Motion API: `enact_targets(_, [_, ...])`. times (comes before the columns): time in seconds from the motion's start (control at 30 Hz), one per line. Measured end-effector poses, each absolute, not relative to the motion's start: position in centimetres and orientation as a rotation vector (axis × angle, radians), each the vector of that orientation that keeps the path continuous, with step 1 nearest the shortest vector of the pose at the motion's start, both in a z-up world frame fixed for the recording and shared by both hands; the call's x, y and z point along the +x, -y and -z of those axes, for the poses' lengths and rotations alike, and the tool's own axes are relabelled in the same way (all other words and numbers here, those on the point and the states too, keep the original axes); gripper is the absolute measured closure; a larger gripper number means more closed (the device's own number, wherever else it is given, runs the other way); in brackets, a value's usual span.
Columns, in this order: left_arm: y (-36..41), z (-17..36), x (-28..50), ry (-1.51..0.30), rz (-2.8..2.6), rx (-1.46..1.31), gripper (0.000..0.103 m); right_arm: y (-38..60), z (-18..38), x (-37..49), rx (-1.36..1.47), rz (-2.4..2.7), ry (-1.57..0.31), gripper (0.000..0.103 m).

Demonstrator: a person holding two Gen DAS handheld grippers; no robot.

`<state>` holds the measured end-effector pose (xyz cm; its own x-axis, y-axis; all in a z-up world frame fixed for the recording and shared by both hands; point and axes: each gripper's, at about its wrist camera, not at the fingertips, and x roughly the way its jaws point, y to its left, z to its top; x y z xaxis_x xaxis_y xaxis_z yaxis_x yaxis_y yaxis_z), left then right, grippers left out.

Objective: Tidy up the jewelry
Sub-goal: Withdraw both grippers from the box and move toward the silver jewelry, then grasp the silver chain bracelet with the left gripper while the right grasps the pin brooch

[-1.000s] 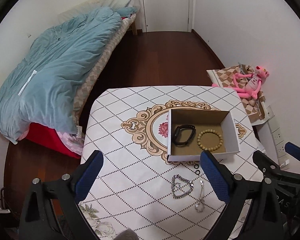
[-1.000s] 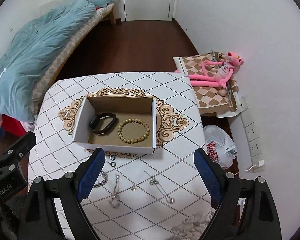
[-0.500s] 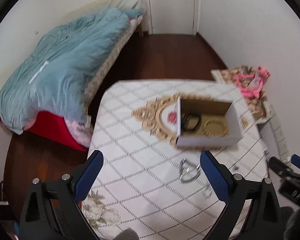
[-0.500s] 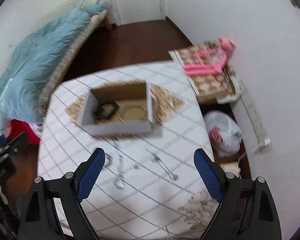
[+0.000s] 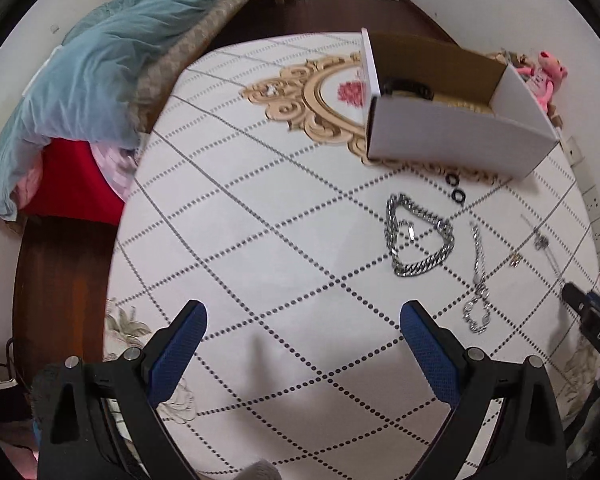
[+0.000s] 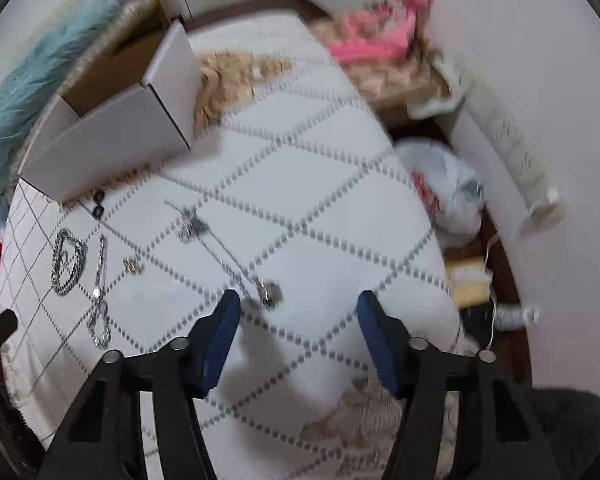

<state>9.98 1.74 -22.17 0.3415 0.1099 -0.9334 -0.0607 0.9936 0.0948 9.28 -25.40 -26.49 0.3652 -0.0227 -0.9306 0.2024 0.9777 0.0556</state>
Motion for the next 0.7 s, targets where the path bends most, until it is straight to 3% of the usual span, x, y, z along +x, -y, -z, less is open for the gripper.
enact_targets(0.07, [-1.7, 22.6, 10.0, -1.216, -0.113, 0.047, 0.004, 25.0, 26.6, 9.3, 0.144, 0.152, -1.16, 0.052])
enact_targets(0.13, [-1.6, 23.0, 10.2, -1.221, -0.109, 0.041, 0.004, 24.3, 26.7, 9.2, 0.109, 0.147, -1.128, 0.068])
enact_targets(0.17, [-1.6, 23.2, 10.4, -1.225, -0.104, 0.035, 0.004, 23.8, 26.7, 9.1, 0.074, 0.153, -1.111, 0.09])
enact_targets(0.47, [-2.2, 24.3, 13.6, -1.239, 0.011, -0.166, 0.006, 23.0, 25.4, 9.3, 0.155, 0.099, -1.103, 0.092])
enact_targets(0.53, [-1.6, 24.8, 14.5, -1.243, 0.033, -0.157, 0.017, 22.9, 25.1, 9.5, 0.161, 0.101, -1.097, 0.092])
enact_targets(0.6, [-0.5, 25.4, 15.3, -1.259, 0.052, -0.116, 0.036, 22.8, 25.0, 9.6, 0.169, 0.104, -1.101, 0.092])
enact_targets(0.7, [1.3, 25.5, 15.7, -1.234, 0.073, 0.0, 0.056, 23.0, 25.1, 9.8, 0.183, 0.115, -1.111, 0.092])
